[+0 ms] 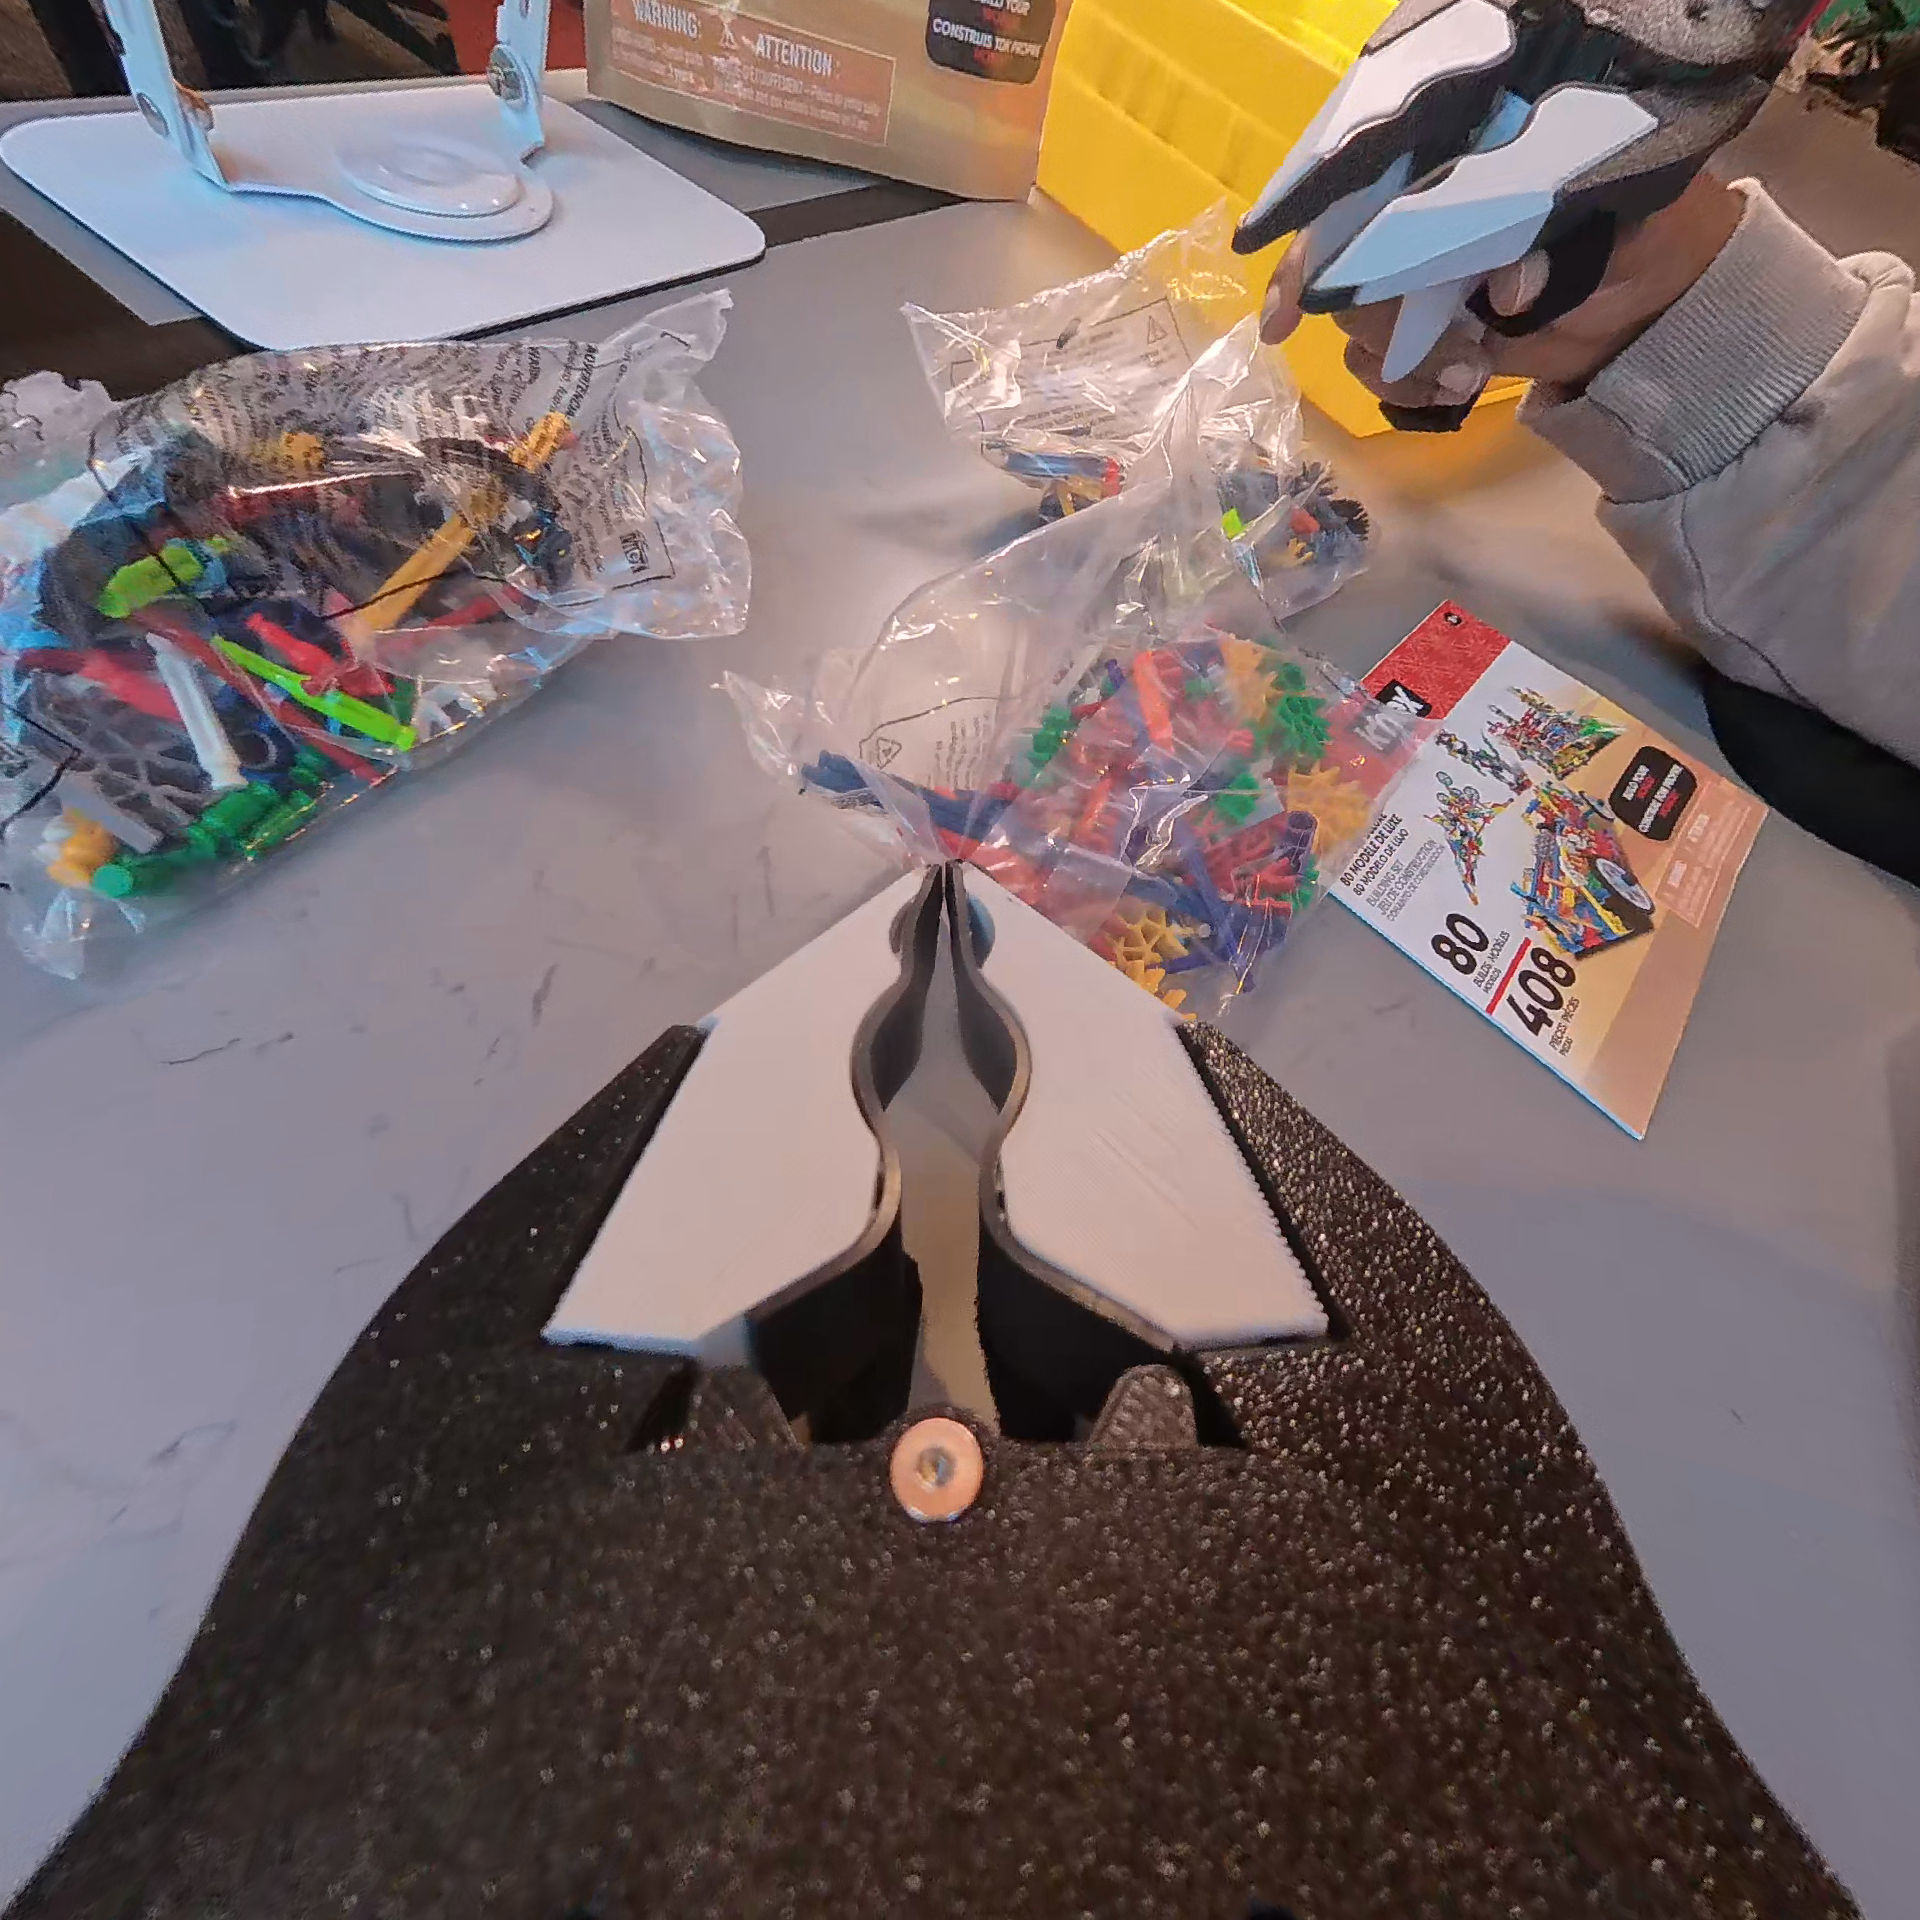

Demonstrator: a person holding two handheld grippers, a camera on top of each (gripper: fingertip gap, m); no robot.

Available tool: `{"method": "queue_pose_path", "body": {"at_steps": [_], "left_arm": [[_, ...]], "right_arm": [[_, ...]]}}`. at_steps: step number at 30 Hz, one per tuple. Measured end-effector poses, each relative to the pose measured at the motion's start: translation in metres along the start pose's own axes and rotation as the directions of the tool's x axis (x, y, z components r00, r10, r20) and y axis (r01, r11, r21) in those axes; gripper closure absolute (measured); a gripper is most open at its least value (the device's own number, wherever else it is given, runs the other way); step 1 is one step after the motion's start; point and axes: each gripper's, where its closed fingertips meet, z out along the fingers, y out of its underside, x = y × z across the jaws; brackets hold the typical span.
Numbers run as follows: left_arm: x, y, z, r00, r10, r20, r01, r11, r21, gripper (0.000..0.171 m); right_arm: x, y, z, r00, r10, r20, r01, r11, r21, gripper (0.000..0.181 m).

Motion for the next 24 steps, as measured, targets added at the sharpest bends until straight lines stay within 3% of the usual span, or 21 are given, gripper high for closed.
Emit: {"method": "queue_pose_path", "body": {"at_steps": [3, 8, 12, 13, 16, 18, 20, 24], "left_arm": [[-0.003, -0.002, -0.002, 1.0, -0.009, 0.014, 0.009, 1.0, 0.015, 0.168], [-0.018, -0.014, 0.0, 0.991, -0.125, 0.055, 0.12, 0.989, 0.087, 0.125], [-0.033, -0.026, 0.014, 0.975, -0.217, 0.046, 0.212, 0.973, 0.094, 0.117], [-0.037, -0.024, 0.018, 0.972, -0.228, 0.047, 0.225, 0.972, 0.069, 0.117], [-0.035, -0.017, 0.031, 0.947, -0.318, -0.049, 0.318, 0.948, -0.007, 0.12], [-0.026, -0.021, 0.033, 0.928, -0.346, -0.136, 0.348, 0.937, -0.005, 0.145], [-0.025, -0.024, 0.03, 0.94, -0.309, -0.145, 0.314, 0.949, 0.013, 0.16], [-0.017, -0.036, 0.016, 0.944, -0.253, -0.213, 0.277, 0.957, 0.091, 0.167]], "right_arm": [[0.004, 0.004, 0.001, 0.999, -0.019, -0.035, 0.018, 0.999, -0.031, 0.135], [0.001, 0.014, 0.014, 1.0, -0.011, -0.028, 0.007, 0.992, -0.127, 0.103], [-0.012, 0.029, 0.034, 0.998, -0.04, 0.043, 0.051, 0.962, -0.269, 0.096], [-0.015, 0.033, 0.038, 0.997, -0.046, 0.063, 0.062, 0.953, -0.297, 0.099], [-0.02, 0.041, 0.041, 0.994, -0.048, 0.099, 0.079, 0.934, -0.348, 0.134], [-0.024, 0.041, 0.039, 0.992, -0.019, 0.127, 0.061, 0.941, -0.332, 0.159], [-0.025, 0.038, 0.033, 0.99, 0.004, 0.142, 0.04, 0.951, -0.308, 0.178], [-0.025, 0.035, 0.021, 0.984, 0.056, 0.169, -0.012, 0.968, -0.251, 0.181]]}}
